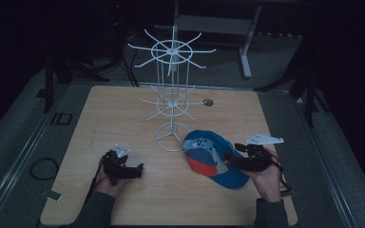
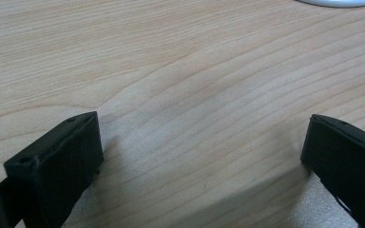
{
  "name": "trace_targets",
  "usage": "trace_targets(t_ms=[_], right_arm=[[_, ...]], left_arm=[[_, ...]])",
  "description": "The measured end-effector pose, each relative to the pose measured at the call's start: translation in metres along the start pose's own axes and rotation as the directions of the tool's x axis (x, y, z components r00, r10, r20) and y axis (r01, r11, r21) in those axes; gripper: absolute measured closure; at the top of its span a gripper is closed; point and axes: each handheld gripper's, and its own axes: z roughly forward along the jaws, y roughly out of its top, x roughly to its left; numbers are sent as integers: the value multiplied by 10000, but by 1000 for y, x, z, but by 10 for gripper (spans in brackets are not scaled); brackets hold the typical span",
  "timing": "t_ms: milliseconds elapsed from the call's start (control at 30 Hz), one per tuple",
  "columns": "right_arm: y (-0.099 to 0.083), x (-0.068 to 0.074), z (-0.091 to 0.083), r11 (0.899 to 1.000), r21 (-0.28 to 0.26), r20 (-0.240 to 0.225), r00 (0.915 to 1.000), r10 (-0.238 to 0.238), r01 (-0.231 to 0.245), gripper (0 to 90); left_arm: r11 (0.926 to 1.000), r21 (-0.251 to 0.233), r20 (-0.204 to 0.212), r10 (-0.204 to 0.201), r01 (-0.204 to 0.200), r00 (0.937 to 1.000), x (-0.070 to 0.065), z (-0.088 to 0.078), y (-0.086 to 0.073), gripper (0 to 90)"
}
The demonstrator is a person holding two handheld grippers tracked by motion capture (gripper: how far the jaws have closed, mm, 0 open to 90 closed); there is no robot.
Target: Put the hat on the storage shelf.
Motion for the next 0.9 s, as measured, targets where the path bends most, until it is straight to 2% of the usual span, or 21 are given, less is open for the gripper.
trace_targets(t_ms=[133,200,300,333,367,467,500,567,667,900], right_arm=[[0,1,1,9997,209,47,10000,-84,83,388],[0,2,3,9989,407,-112,9997,-218,223,424],[1,2,4,9985,521,-111,9998,-154,160,429],[1,2,4,9980,624,-53,9999,-111,114,433],[2,2,6,9952,975,382,9992,-80,42,443],[2,2,7,9947,1025,335,9994,-40,5,450],[3,1,8,9939,1093,387,9990,-213,170,449],[4,0,7,9942,1063,518,9984,-222,166,446],[4,-3,7,9946,1012,429,9987,-291,246,444],[5,-10,9,9894,1322,631,9956,-692,603,441]], left_arm=[[10000,-6,4,-7,7,10000,0,0,0,1],[10000,-7,19,-8,8,10000,0,0,0,1],[10000,-7,20,-7,7,10000,0,0,0,1],[10000,-15,10,-7,7,10000,0,0,0,1],[10000,-16,15,-5,5,10000,0,0,0,1],[10000,-27,16,-5,5,10000,0,1,0,1],[10000,-26,16,-3,3,10000,0,0,0,1],[10000,-24,16,0,0,10000,0,0,0,1],[10000,-27,16,-2,2,10000,0,0,0,1],[10000,-15,13,3,-3,10000,0,0,0,1]])
